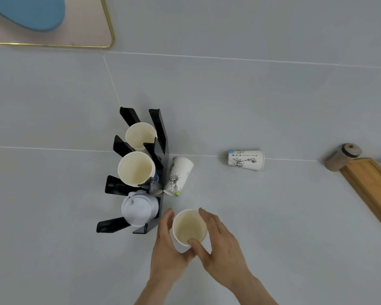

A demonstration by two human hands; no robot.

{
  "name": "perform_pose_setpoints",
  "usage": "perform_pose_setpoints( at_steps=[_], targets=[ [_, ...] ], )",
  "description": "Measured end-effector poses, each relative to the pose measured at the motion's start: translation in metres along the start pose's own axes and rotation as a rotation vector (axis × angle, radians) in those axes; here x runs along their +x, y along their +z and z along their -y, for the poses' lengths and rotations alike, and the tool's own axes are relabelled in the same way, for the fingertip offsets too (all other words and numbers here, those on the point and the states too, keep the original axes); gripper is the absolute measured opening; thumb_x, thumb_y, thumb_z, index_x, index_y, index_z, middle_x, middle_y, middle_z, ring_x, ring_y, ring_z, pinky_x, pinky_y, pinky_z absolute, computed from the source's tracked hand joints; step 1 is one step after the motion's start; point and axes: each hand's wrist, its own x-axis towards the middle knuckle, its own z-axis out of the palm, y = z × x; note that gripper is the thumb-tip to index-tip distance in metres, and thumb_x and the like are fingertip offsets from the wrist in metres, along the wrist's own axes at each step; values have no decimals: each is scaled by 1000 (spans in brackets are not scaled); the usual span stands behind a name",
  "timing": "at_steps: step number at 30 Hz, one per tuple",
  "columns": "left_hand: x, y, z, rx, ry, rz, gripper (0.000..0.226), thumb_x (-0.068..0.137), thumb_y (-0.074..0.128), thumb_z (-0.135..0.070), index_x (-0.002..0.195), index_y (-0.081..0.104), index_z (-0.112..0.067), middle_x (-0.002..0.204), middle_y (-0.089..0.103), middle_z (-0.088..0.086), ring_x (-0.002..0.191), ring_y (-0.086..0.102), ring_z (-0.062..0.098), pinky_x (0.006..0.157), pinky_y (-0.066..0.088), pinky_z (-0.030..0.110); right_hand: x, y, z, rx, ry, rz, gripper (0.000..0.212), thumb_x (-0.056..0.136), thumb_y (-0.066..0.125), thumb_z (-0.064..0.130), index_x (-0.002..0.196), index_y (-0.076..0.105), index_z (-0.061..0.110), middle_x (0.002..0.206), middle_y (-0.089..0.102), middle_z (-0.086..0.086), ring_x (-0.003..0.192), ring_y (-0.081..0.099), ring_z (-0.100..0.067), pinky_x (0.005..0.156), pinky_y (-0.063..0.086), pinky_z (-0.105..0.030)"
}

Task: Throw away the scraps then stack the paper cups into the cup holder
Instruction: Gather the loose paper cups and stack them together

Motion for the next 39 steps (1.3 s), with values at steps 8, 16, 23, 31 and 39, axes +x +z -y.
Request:
perform_pose_setpoints(
  at_steps=[8, 16, 23, 31, 39],
  targets=[
    [5, 0, 3, 57, 101, -13, 93, 60, 86, -47, 136, 34, -50, 134, 53, -27, 121, 55, 1, 91, 51, 27, 33, -9, -4, 166, 250, -70, 52, 89, 52, 65, 128, 62, 33, 111, 68, 16, 95, 68, -5, 80, 60, -36],
    [14, 7, 1, 31, 87, -67, 96, 57, 80, -56, 139, 29, -49, 138, 47, -25, 121, 55, 5, 96, 54, 38, 161, -13, -28, 410, 565, 160, 43, 91, 65, 37, 132, 58, 25, 86, 71, 2, 86, 73, -28, 91, 59, -48],
    [24, 12, 4, 41, 85, -105, 98, 56, 79, -54, 140, 30, -47, 138, 46, -27, 119, 53, 2, 93, 54, 35, 229, 7, -19, 328, 619, 357, 65, 92, 57, 52, 150, 33, 39, 120, 68, -12, 89, 74, -32, 79, 63, -42],
    [28, 14, 5, 49, 103, -123, 98, 57, 81, -54, 140, 28, -53, 137, 43, -34, 122, 48, -10, 94, 53, 28, 235, 24, -32, 443, 599, 373, 53, 87, 63, 61, 133, 51, 37, 113, 66, -10, 94, 72, -29, 76, 65, -43],
    [26, 13, 3, 36, 95, -123, 95, 59, 83, -49, 136, 29, -58, 134, 49, -31, 119, 53, -4, 91, 58, 34, 206, 28, -36, 376, 496, 365, 49, 82, 66, 61, 102, 65, 17, 98, 67, -8, 85, 69, -28, 79, 64, -46]
  ],
)
